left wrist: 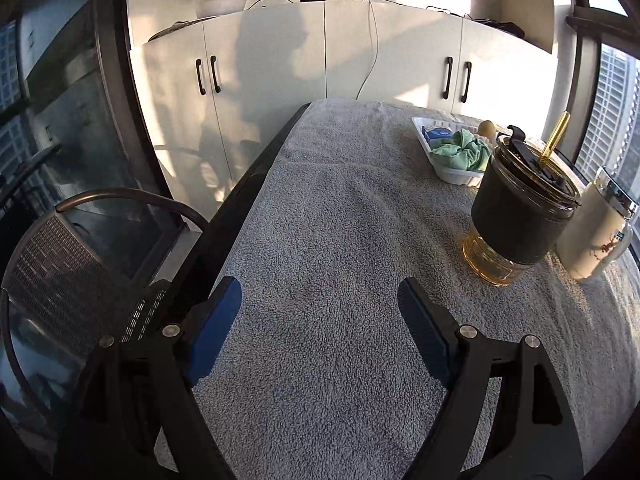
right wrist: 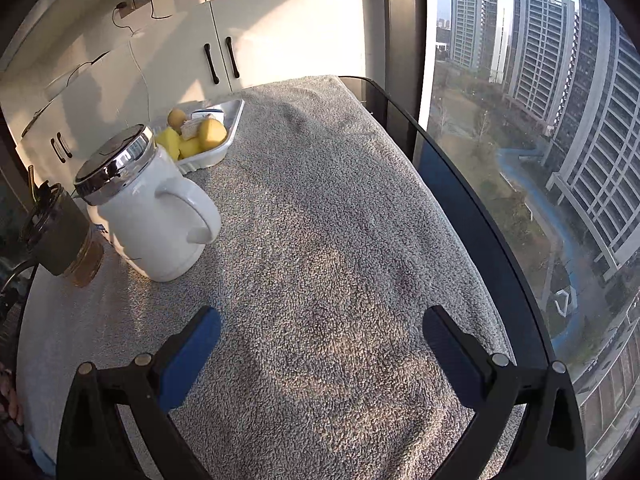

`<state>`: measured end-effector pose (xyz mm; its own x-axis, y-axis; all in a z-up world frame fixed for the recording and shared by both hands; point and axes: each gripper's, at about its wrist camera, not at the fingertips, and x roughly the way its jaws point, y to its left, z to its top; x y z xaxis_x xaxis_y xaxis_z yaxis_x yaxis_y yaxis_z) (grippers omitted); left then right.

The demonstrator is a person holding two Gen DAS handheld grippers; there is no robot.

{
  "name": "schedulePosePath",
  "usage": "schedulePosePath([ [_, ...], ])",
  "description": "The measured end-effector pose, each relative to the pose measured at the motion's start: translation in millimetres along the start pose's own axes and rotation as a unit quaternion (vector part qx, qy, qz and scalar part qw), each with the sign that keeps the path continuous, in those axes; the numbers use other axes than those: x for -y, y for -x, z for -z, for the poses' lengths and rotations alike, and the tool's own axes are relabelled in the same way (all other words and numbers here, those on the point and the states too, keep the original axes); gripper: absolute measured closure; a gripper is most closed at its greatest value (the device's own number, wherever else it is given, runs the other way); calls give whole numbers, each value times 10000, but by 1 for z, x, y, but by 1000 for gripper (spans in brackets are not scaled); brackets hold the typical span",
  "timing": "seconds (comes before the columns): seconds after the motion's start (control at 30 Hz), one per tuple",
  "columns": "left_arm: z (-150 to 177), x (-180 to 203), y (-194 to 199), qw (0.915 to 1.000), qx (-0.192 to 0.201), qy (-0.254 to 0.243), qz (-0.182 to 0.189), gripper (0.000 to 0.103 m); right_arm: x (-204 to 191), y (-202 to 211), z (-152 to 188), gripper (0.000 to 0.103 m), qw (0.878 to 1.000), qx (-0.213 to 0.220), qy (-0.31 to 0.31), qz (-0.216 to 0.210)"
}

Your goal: Organize soft objects

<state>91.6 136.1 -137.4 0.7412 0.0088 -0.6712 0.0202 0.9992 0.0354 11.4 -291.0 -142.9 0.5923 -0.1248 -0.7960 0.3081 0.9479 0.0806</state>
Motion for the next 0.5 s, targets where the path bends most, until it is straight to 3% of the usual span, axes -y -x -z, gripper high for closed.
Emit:
schedulePosePath([
  [0.23, 14, 35, 37, 9994, 156, -76, 298, 23, -35, 29, 29, 0, 9997, 42, 247, -52],
  [0.5, 6, 77, 72, 9977, 133, -42, 658, 23, -80, 60, 26, 0, 9999, -7, 119, -103],
])
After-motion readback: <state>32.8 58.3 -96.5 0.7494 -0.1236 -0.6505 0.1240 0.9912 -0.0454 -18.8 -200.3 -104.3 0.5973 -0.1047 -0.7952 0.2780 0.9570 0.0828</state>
